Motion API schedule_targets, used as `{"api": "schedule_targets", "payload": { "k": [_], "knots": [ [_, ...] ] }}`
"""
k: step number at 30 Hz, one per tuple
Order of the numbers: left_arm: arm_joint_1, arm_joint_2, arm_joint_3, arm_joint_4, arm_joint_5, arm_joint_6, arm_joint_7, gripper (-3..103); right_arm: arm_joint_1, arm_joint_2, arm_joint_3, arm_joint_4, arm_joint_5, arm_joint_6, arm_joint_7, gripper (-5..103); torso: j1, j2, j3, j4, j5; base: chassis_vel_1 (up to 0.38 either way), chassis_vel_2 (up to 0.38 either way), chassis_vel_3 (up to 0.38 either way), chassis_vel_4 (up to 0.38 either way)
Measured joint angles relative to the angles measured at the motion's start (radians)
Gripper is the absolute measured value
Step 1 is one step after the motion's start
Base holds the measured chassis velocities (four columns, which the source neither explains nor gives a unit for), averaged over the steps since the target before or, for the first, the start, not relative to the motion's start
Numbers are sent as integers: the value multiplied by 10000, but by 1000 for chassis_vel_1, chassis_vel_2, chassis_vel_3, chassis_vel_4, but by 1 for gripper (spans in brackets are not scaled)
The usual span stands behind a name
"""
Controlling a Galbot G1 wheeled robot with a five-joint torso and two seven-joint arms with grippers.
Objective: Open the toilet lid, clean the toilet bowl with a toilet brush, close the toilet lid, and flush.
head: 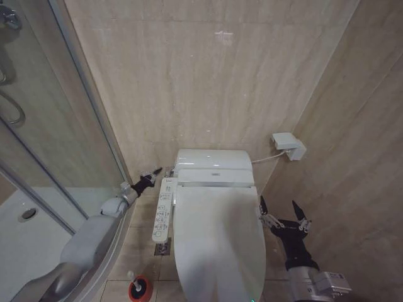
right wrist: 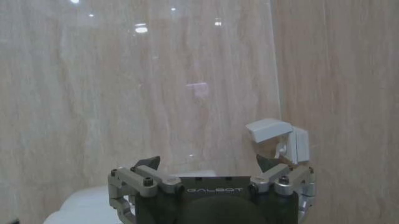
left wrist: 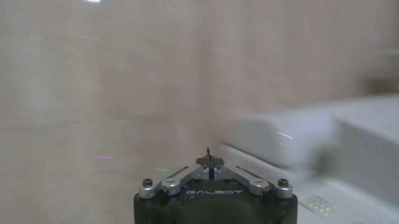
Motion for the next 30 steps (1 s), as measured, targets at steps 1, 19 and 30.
{"api": "schedule_targets", "payload": {
  "k": [1,19,30],
  "knots": [
    [271,35,-197,-681,-4,330,-1287,0,0,-2,-1,0,0,0,-1,100,0,0,0,3,2,0,0,0,0],
    [5381,2125,-3140,-10007,-895,4309,-6231,46,0,0,0,1,0,0,0,100,-2,3,-2,6,7,0,0,0,0],
    [10313,1111,-6616,-13693,-506,4540,-6075,73,0,-1,0,1,0,0,0,100,-2,4,-2,8,6,0,0,0,0]
  ]
}}
